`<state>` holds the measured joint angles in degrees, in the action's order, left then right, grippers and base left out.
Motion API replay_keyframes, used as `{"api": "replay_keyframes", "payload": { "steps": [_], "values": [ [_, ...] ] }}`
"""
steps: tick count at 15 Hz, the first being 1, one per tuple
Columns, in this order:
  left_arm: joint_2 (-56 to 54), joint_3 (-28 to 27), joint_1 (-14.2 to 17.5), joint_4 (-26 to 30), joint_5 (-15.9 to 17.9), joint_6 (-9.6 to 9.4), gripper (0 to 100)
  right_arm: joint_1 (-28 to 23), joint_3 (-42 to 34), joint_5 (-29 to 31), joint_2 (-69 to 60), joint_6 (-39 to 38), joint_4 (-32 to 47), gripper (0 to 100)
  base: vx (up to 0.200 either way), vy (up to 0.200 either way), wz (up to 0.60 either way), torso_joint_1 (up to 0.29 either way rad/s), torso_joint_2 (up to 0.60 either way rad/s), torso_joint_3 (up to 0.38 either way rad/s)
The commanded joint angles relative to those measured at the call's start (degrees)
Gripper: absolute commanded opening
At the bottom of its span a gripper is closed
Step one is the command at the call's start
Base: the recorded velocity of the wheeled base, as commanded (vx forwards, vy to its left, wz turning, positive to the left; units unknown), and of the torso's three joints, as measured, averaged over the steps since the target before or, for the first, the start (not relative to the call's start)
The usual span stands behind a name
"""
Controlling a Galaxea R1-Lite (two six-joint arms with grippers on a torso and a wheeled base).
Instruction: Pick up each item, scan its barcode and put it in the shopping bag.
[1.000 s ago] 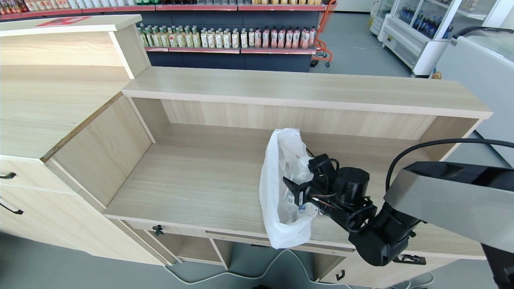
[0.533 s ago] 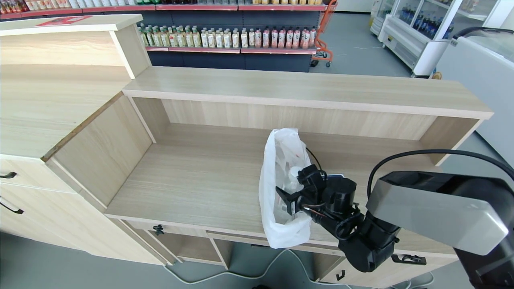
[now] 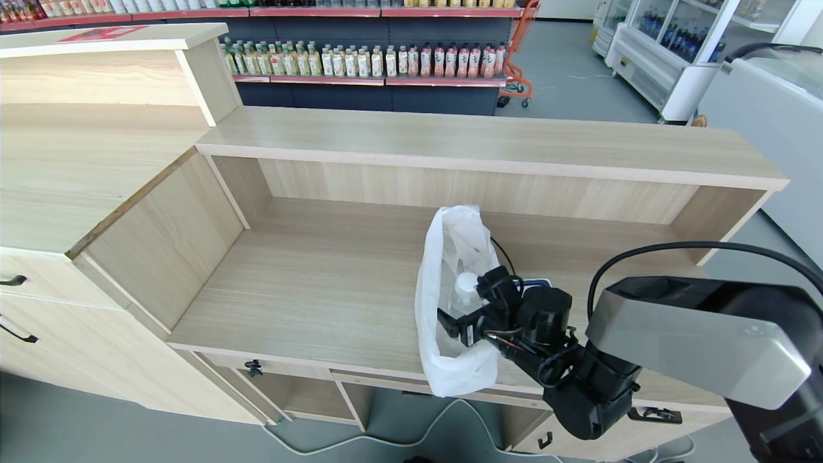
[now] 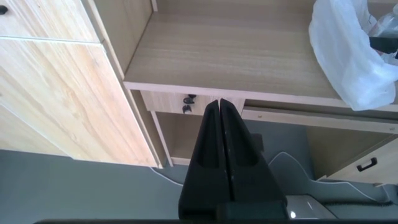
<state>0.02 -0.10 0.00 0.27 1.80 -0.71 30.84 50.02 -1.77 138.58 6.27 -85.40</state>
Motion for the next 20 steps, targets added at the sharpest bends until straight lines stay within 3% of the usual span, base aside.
{"api": "replay_keyframes", "payload": {
  "steps": [1,10,13,17,18,20],
  "values": [
    [0.0,0.0,0.0,0.0,0.0,0.0,0,-0.3,0.3,-0.1,-2.4,-0.6,0.5,100,0.0,0.0,0.0,0.0,0.0,0.0],
    [0.1,0.0,0.0,0.0,0.0,0.0,0,-1.8,-8.3,0.3,-18.1,-8.7,7.0,100,0.0,0.0,0.0,0.0,0.0,0.0],
    [0.0,0.0,0.0,0.0,0.0,0.0,0,-6.8,-10.6,1.9,-24.1,-7.6,10.1,100,0.0,0.0,0.0,0.0,0.0,0.0],
    [0.0,0.0,0.0,0.0,0.0,0.0,0,-14.2,-15.0,10.4,-40.1,-4.9,27.7,100,0.0,0.0,0.0,0.0,0.0,0.0],
    [0.0,0.0,0.0,0.0,0.0,0.0,0,-14.2,-15.0,10.4,-40.1,-4.9,27.7,100,0.0,0.0,0.0,0.0,0.0,0.0],
    [0.1,-0.1,0.0,-0.1,0.0,0.09,0,-20.3,-22.1,10.3,-45.9,-4.3,29.8,100,0.0,0.0,0.0,0.0,0.0,0.0]
  ]
}}
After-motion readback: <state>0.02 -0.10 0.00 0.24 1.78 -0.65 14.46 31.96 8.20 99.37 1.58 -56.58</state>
